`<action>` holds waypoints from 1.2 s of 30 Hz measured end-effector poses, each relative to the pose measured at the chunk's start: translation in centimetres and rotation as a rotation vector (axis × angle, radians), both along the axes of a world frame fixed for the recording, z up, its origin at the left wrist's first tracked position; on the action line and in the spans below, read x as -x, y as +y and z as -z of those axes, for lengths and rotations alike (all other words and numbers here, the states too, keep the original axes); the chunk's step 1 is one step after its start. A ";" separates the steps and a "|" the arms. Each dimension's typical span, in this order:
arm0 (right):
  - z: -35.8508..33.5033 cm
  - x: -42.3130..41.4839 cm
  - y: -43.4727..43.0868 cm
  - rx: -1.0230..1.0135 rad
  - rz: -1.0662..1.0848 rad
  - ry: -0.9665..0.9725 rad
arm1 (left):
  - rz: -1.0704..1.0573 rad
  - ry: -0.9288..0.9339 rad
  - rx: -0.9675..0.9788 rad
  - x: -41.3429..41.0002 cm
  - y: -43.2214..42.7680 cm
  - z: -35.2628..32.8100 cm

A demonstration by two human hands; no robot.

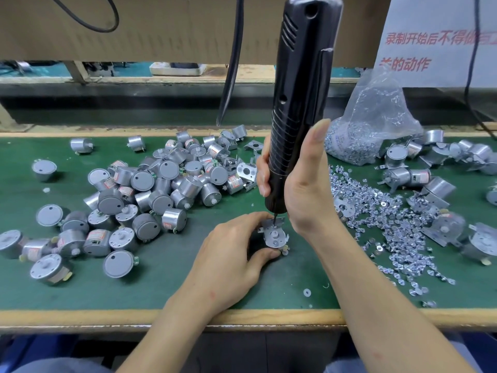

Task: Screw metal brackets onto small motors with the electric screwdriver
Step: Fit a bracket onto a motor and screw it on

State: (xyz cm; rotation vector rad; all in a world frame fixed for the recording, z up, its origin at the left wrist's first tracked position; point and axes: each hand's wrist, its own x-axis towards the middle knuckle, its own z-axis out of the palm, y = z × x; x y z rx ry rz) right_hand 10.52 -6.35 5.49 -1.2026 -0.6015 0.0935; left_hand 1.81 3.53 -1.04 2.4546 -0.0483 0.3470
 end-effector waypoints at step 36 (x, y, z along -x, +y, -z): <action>0.4 0.4 0.2 -0.006 0.039 0.013 | -0.037 -0.008 -0.020 0.2 -0.4 -0.4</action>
